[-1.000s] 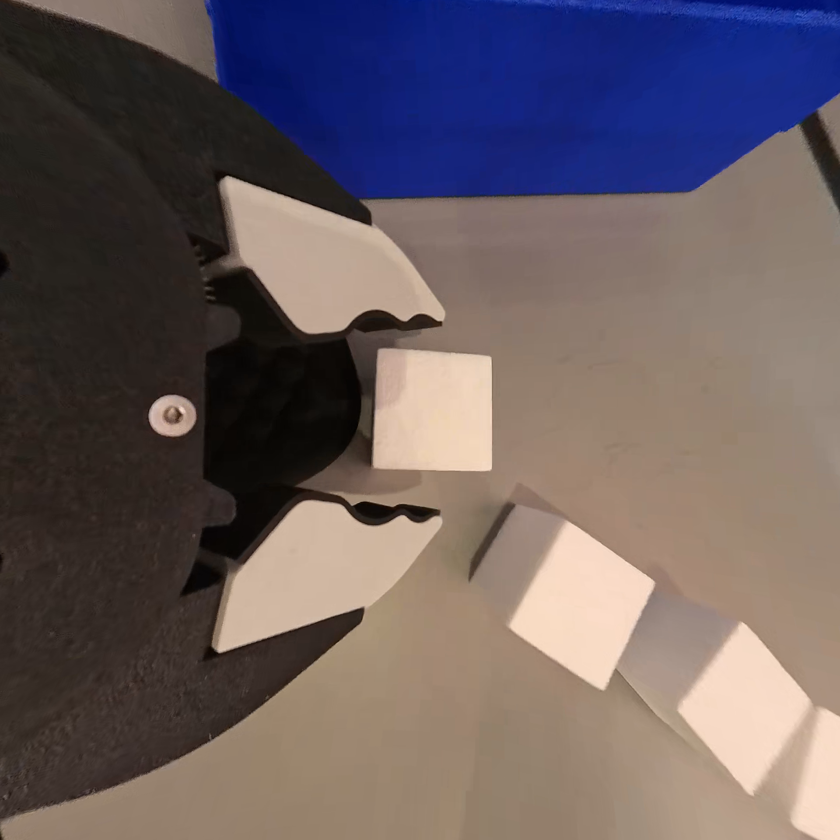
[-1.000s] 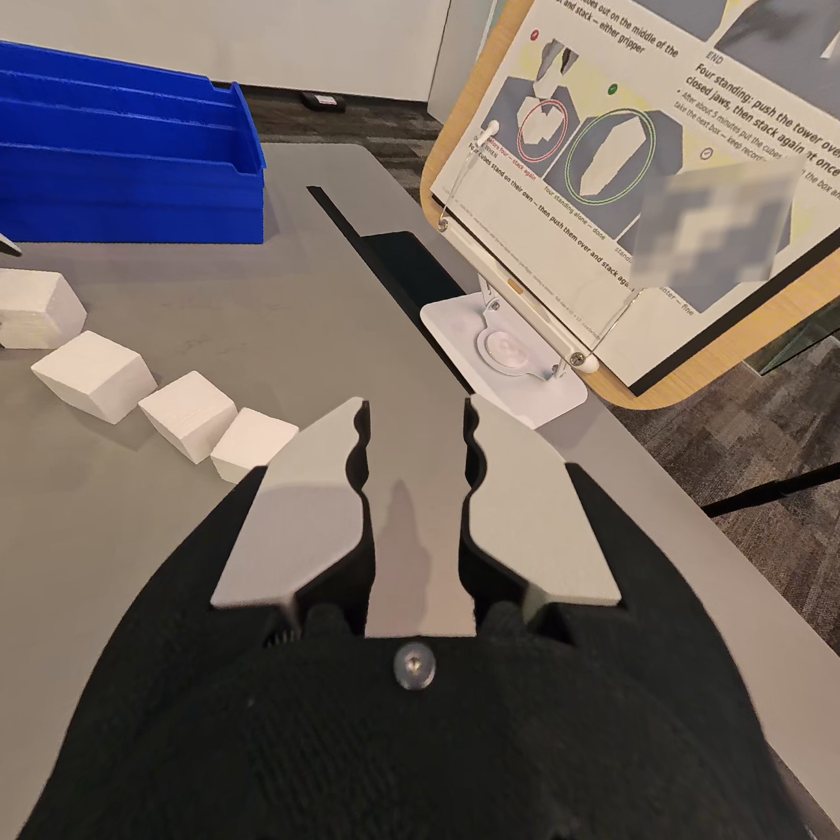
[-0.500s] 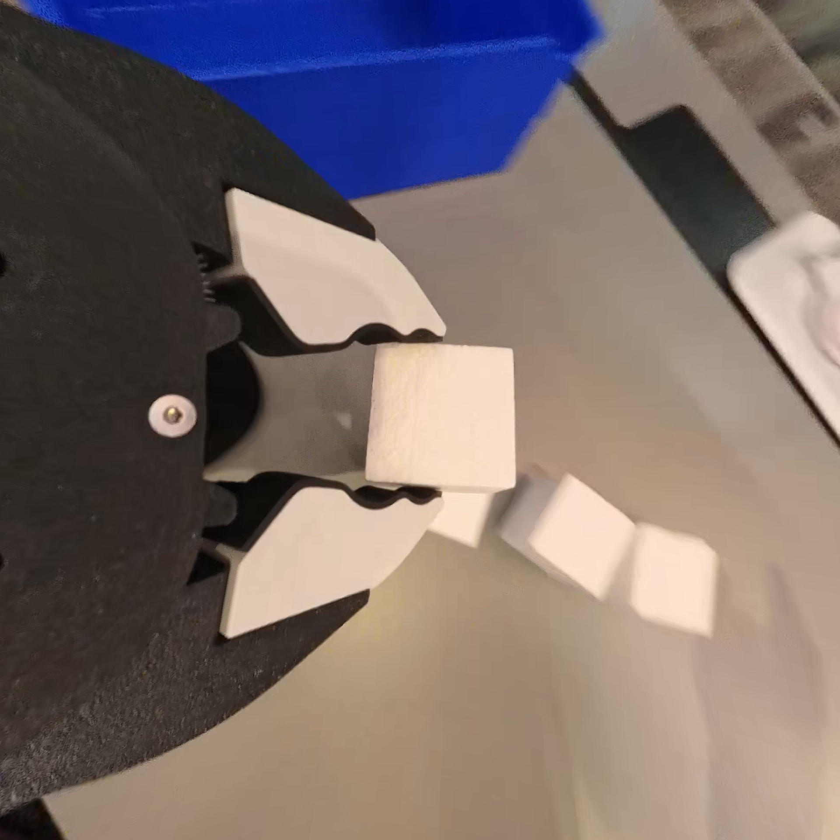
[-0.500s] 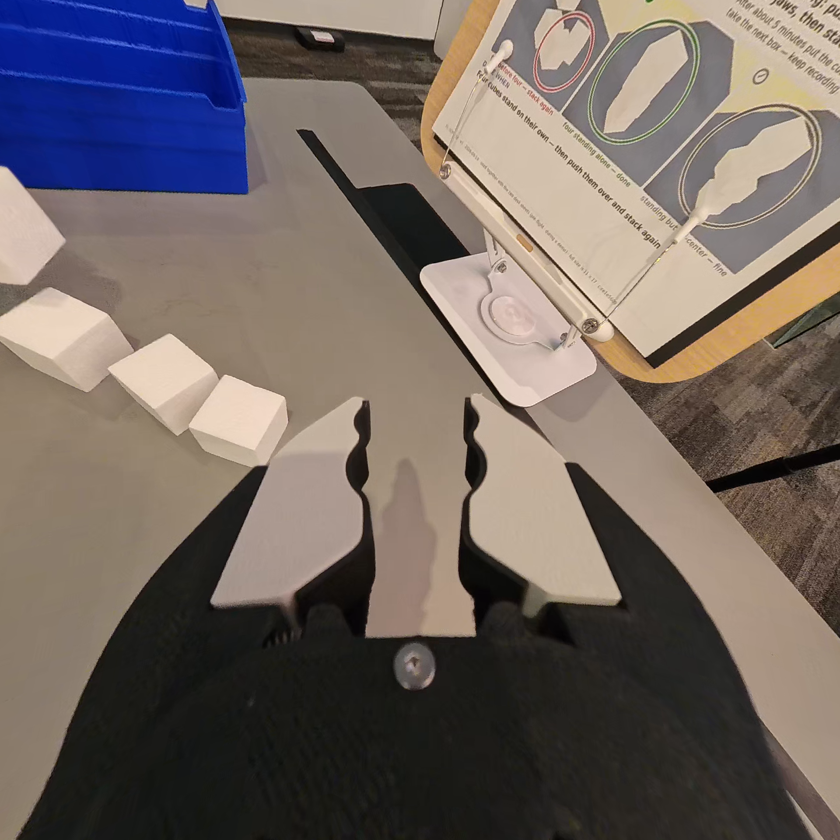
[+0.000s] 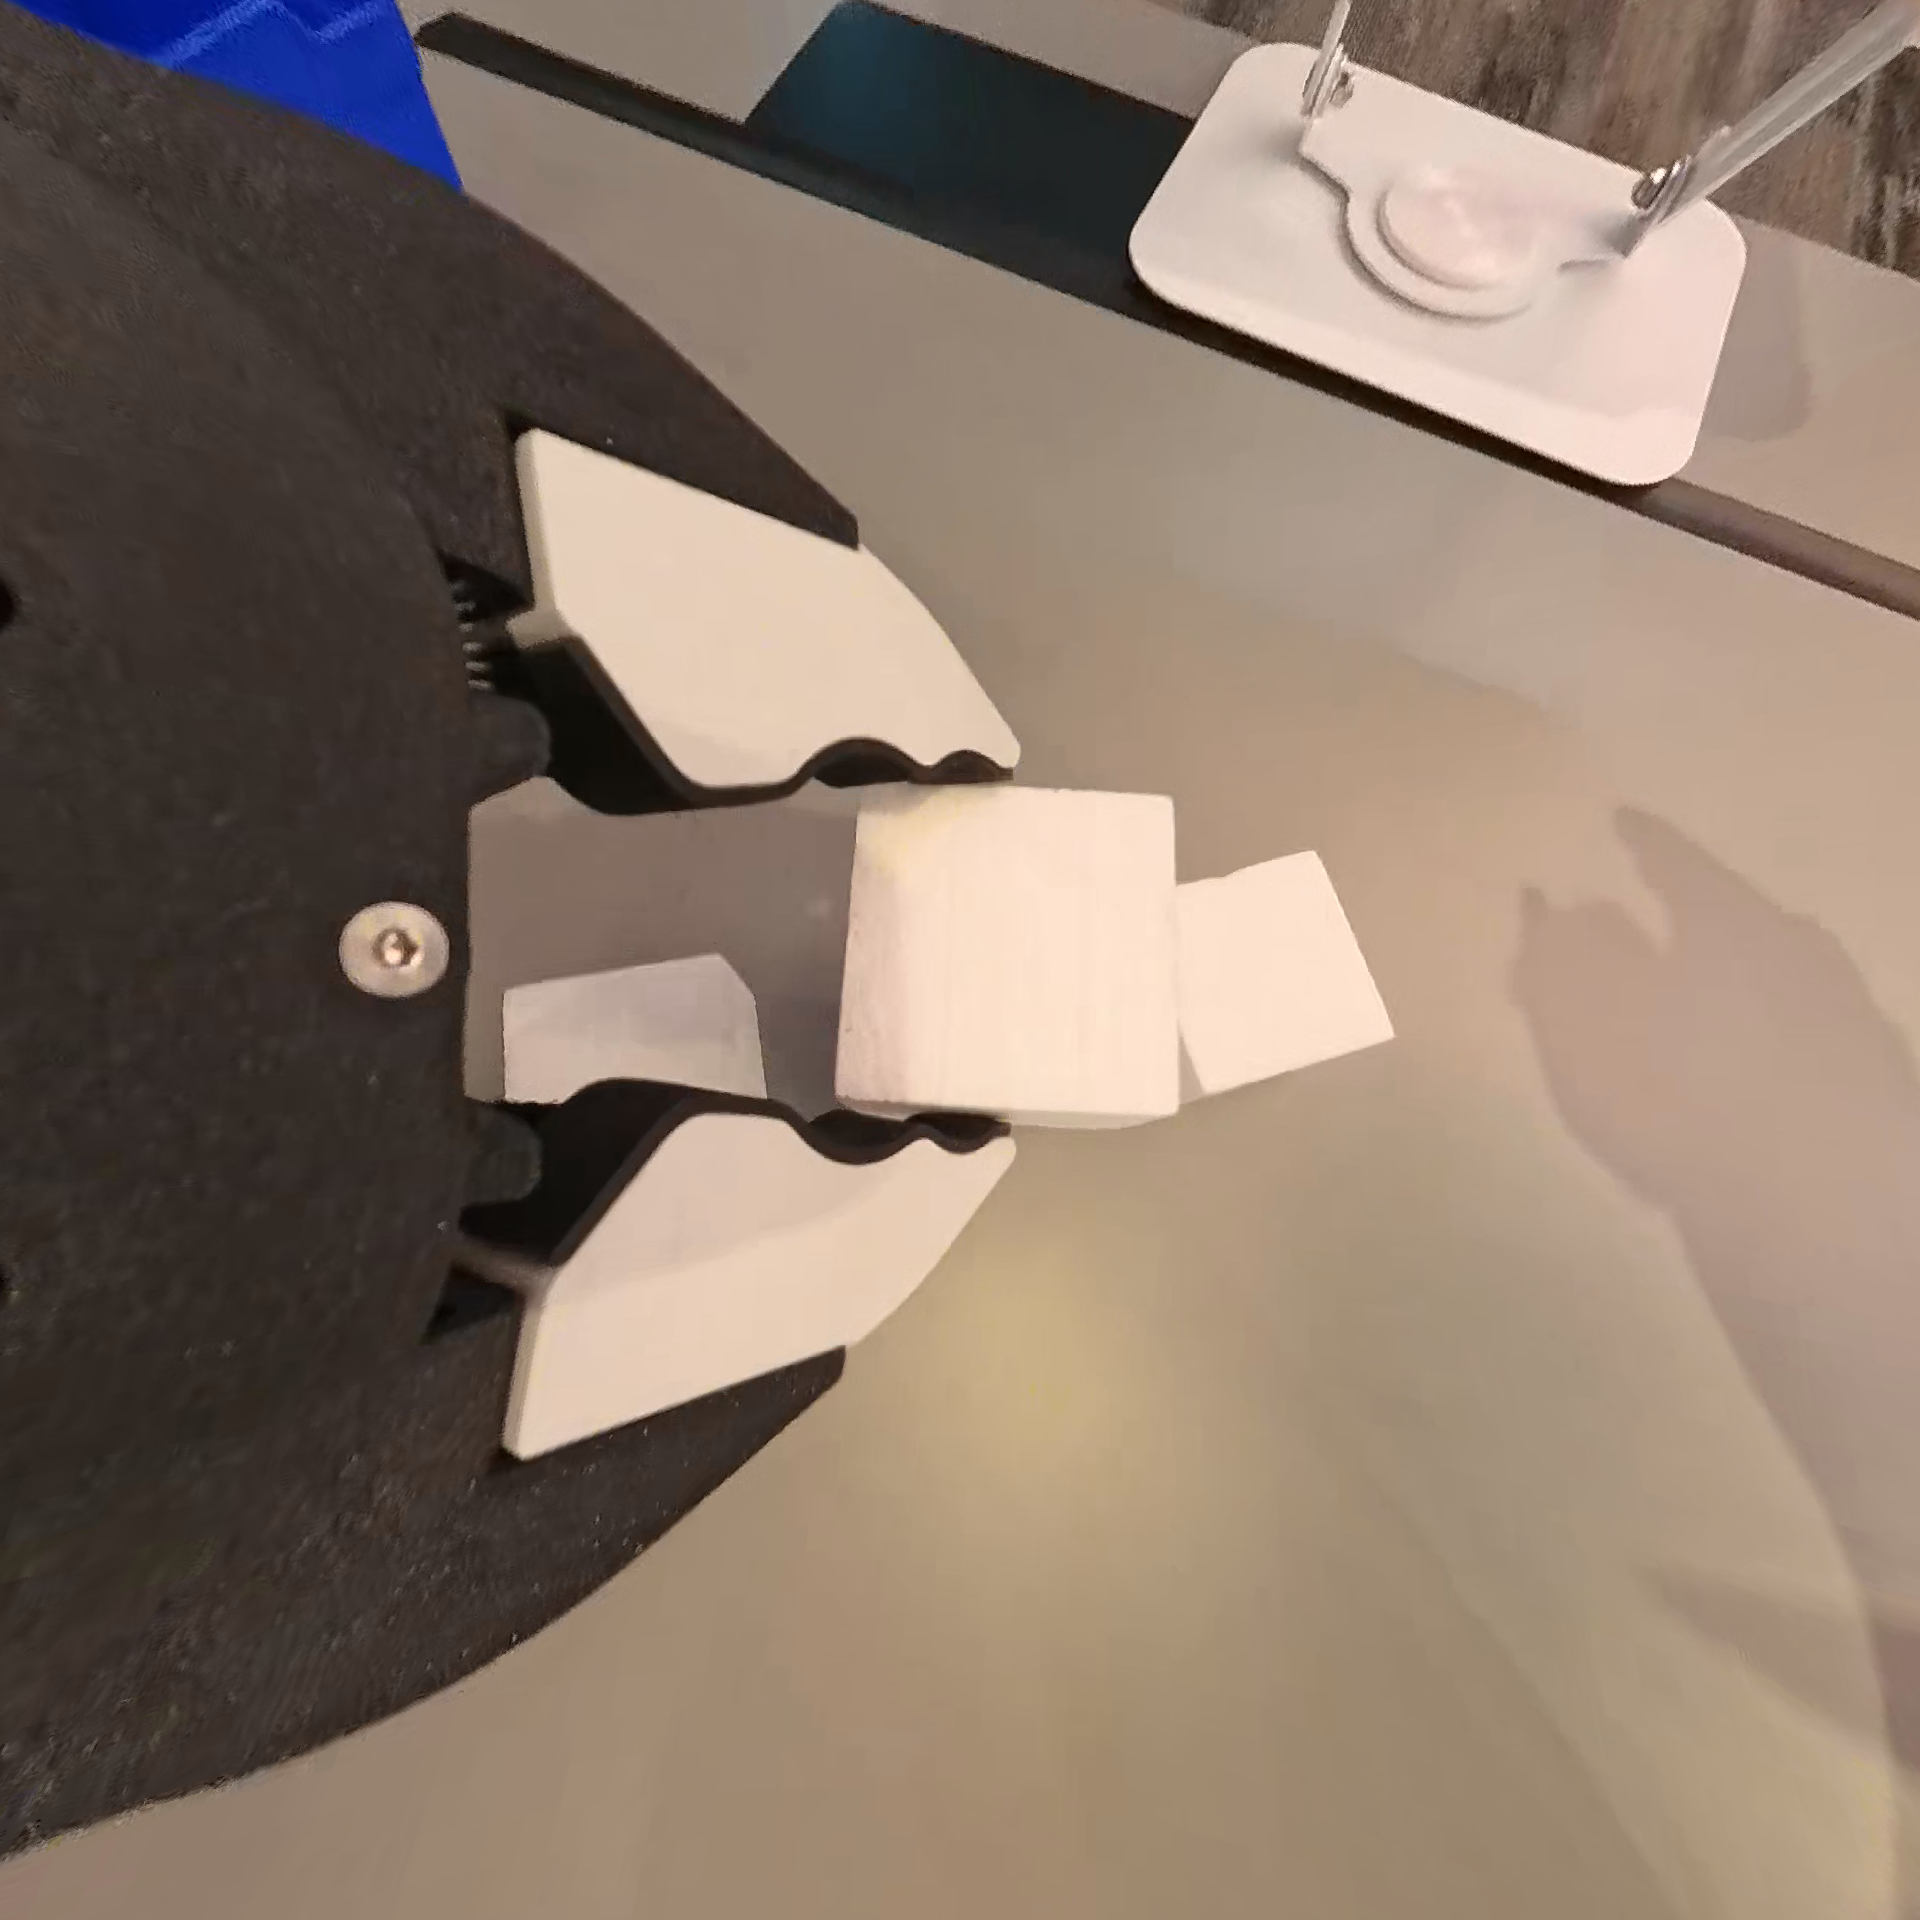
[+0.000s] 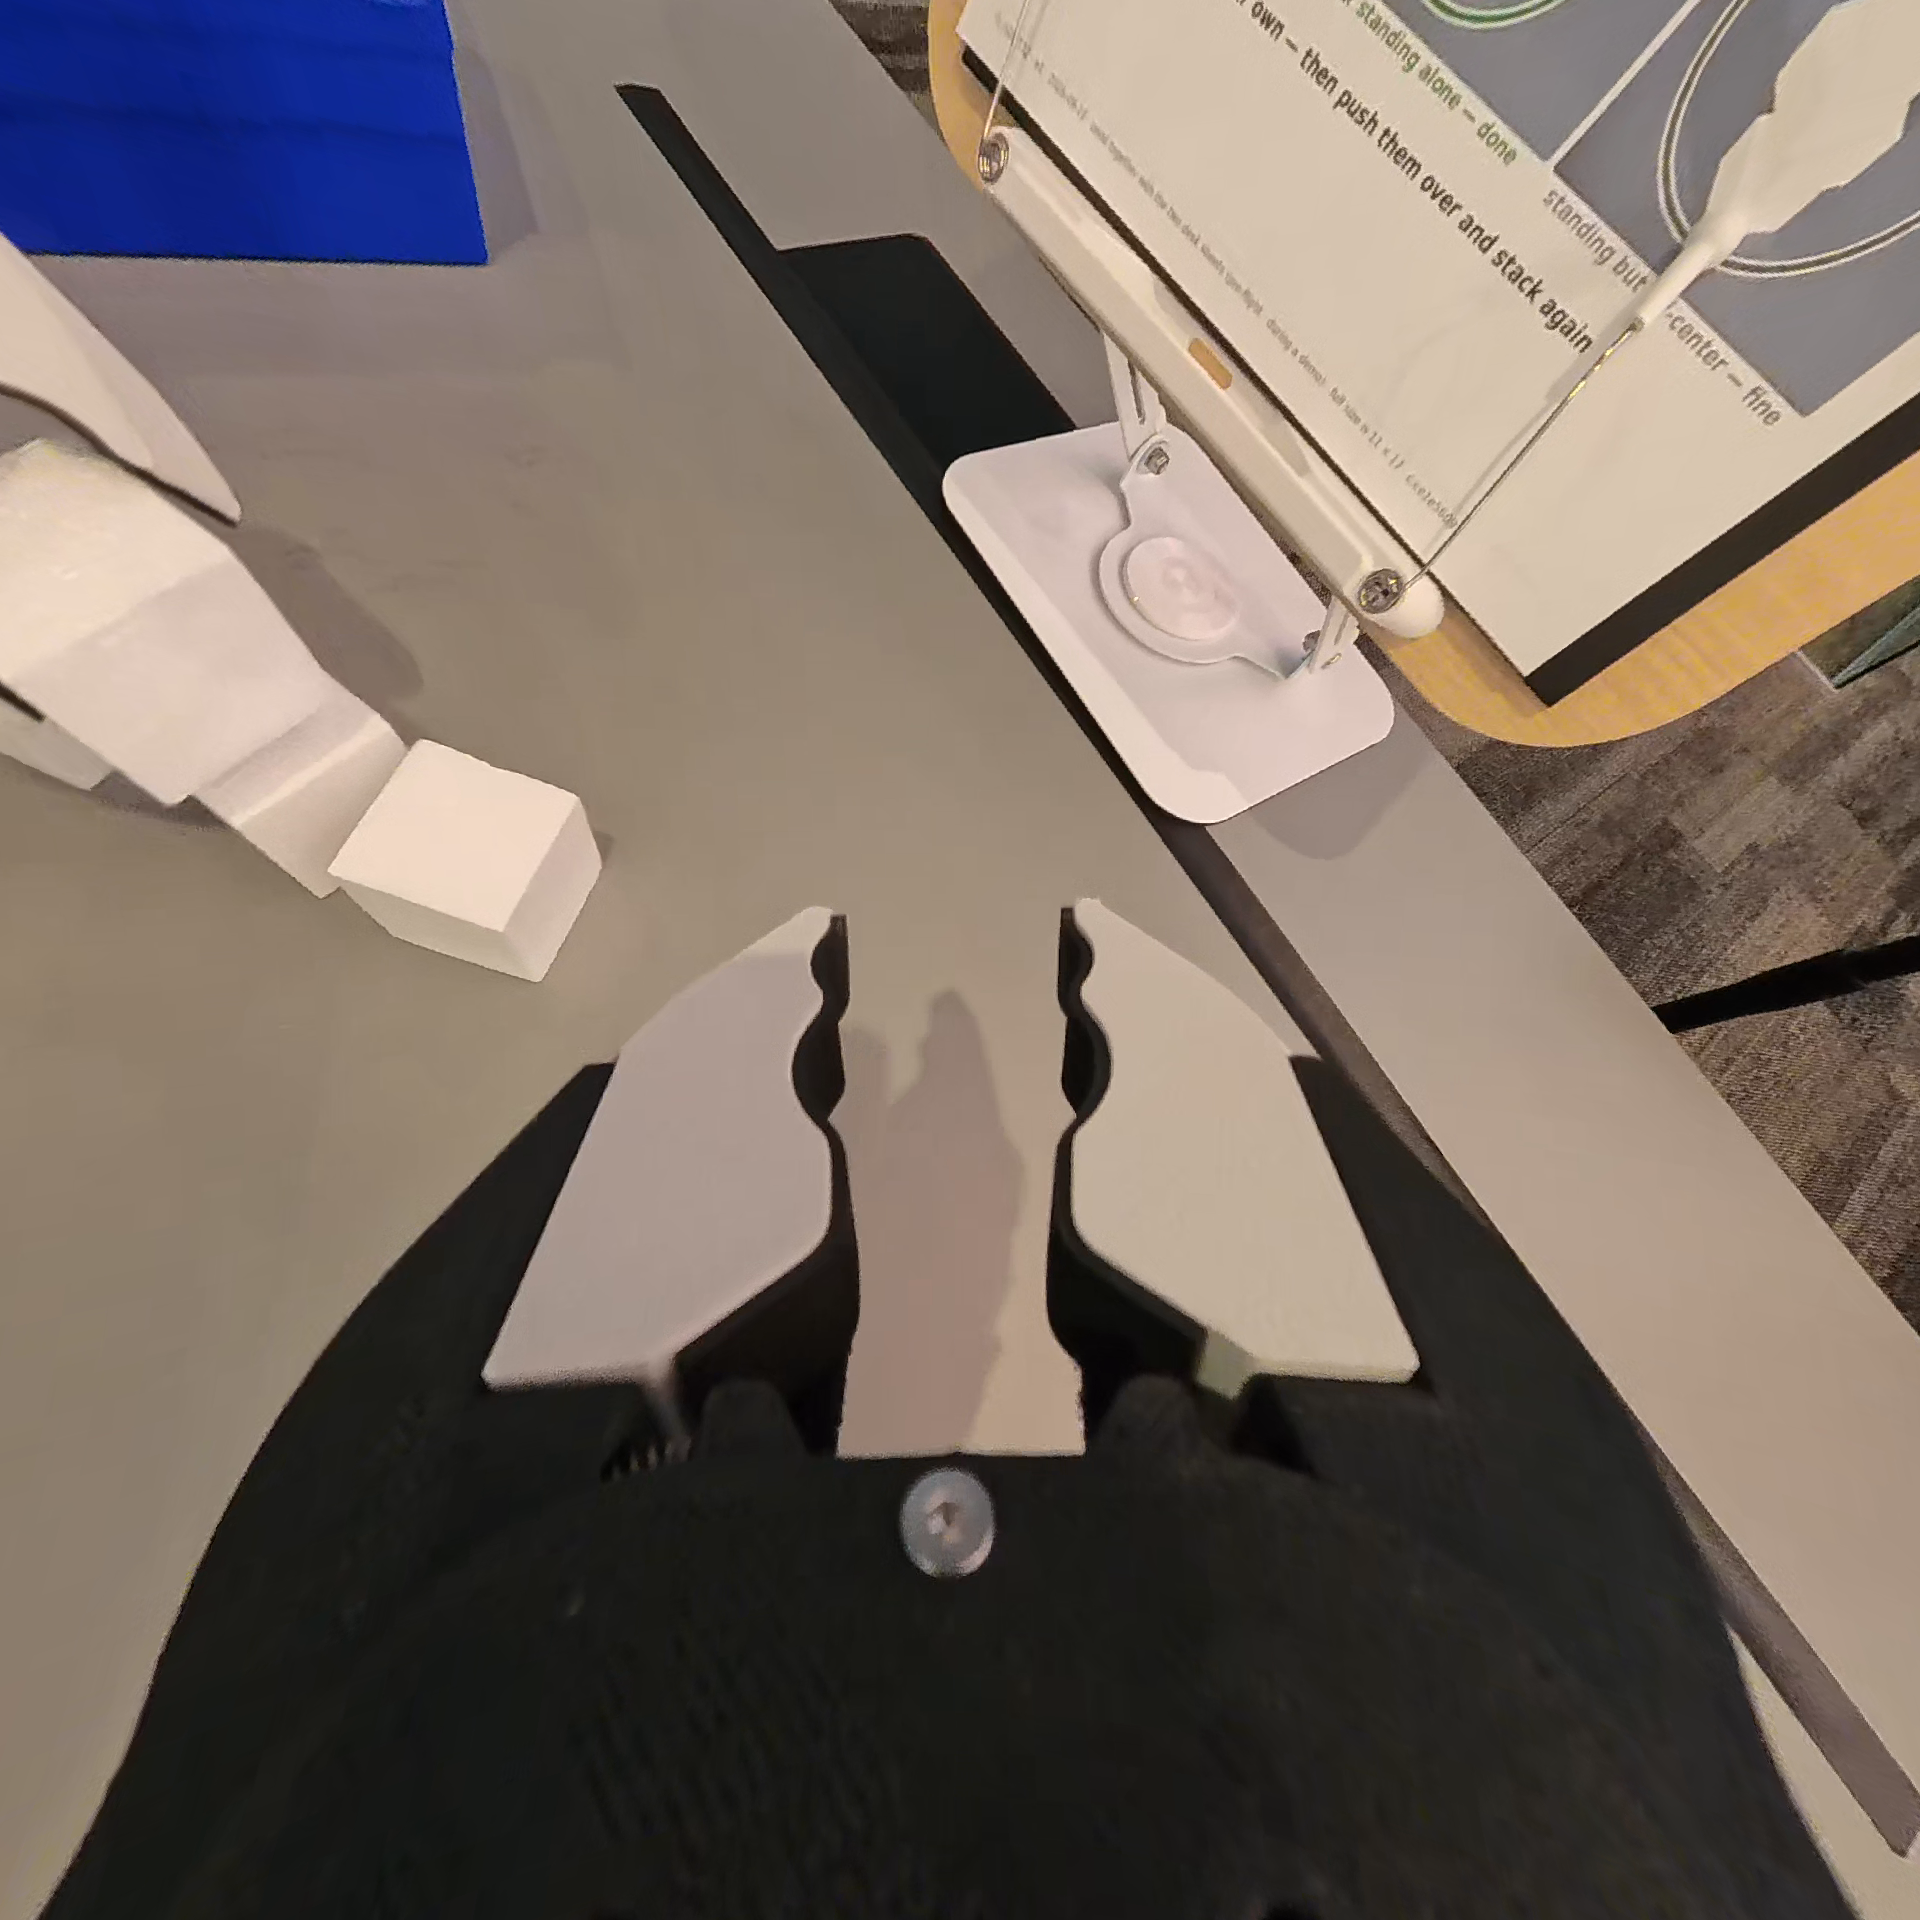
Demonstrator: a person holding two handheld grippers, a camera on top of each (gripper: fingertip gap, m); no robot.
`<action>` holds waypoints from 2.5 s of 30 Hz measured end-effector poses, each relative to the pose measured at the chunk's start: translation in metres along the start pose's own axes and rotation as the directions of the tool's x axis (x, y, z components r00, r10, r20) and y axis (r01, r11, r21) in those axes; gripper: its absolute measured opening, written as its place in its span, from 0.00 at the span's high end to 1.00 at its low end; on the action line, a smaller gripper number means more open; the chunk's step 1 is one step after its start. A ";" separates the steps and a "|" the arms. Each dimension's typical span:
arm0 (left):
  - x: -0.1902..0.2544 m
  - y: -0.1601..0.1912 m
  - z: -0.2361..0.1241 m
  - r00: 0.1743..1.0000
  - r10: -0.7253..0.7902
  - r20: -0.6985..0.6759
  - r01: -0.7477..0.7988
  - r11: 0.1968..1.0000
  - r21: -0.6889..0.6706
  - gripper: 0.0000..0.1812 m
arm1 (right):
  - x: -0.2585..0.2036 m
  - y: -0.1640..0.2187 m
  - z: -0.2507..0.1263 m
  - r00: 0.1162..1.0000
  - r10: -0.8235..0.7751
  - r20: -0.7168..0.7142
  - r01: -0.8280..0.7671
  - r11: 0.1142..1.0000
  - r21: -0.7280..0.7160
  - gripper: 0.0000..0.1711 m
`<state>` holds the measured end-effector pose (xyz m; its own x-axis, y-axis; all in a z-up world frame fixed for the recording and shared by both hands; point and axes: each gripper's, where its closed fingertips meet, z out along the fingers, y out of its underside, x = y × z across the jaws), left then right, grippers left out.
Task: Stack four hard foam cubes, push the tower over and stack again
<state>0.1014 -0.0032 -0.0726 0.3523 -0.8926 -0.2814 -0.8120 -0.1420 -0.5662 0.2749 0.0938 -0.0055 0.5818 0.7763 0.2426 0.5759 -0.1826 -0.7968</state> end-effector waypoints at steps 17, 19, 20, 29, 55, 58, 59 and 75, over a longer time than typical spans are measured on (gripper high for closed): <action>0.000 0.006 0.020 0.998 0.002 -0.058 -0.001 1.000 0.017 0.65 | -0.012 0.017 0.022 0.996 -0.003 0.088 0.008 0.998 -0.056 0.72; 0.000 0.004 0.019 0.998 -0.008 -0.066 0.010 0.999 0.041 0.64 | -0.030 0.016 0.030 0.984 -0.033 0.175 0.039 0.999 -0.034 0.69; 0.000 0.004 0.018 0.998 -0.014 -0.064 0.017 0.999 0.041 0.60 | -0.042 0.016 0.034 0.971 -0.050 0.232 0.056 0.998 -0.018 0.68; 0.003 0.039 -0.021 0.980 -0.194 0.042 0.188 0.976 0.106 0.48 | -0.136 0.022 0.066 0.789 -0.337 0.514 0.211 0.934 0.289 0.57; 0.030 0.093 0.004 0.903 -0.411 0.128 0.398 0.910 0.114 0.65 | -0.140 0.047 0.087 0.689 -0.308 0.656 0.203 0.951 0.234 0.61; 0.020 0.082 -0.017 0.910 -0.383 0.155 0.361 0.920 0.155 0.66 | -0.121 0.038 0.078 0.740 -0.279 0.611 0.145 0.955 0.260 0.61; 0.015 0.073 -0.028 0.911 -0.377 0.165 0.348 0.920 0.181 0.66 | -0.116 0.035 0.075 0.753 -0.273 0.598 0.131 0.954 0.270 0.61; -0.007 -0.039 -0.047 0.973 -0.222 0.067 0.198 0.947 0.251 0.65 | -0.075 0.012 0.043 0.847 -0.194 0.495 0.036 0.950 0.311 0.61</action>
<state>0.1085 -0.0114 -0.0127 0.5539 -0.8081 -0.2003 -0.5824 -0.2041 -0.7869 0.2134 0.0597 -0.0569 0.0971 0.9915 0.0861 0.3894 0.0418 -0.9201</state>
